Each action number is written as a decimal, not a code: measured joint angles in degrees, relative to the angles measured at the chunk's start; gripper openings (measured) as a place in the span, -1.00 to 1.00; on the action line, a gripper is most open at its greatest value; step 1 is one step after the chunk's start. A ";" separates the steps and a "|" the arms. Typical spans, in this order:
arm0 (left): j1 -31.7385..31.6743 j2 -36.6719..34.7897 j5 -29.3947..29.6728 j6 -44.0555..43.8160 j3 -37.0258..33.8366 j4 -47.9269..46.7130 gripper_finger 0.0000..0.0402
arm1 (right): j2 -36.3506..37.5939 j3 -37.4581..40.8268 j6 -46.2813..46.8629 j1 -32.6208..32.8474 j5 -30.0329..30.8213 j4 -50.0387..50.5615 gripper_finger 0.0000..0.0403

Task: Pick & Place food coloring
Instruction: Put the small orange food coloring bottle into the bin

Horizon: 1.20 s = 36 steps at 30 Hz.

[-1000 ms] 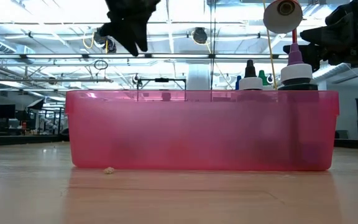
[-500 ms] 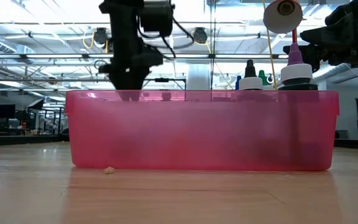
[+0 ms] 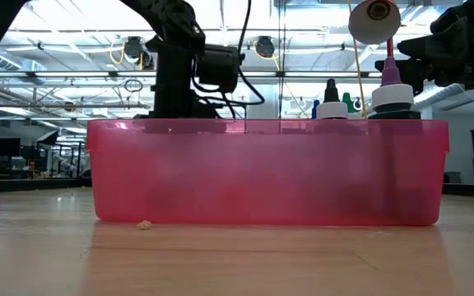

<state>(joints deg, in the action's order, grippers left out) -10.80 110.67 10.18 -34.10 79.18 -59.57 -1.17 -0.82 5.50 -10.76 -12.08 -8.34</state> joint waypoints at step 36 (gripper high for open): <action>-1.39 0.58 -2.87 0.66 -8.20 11.51 -0.14 | 0.00 0.00 0.01 -0.01 0.00 0.01 0.18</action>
<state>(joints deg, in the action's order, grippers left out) -12.18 111.24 7.31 -33.44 70.97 -48.05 -1.17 -0.82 5.51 -10.78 -12.08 -8.32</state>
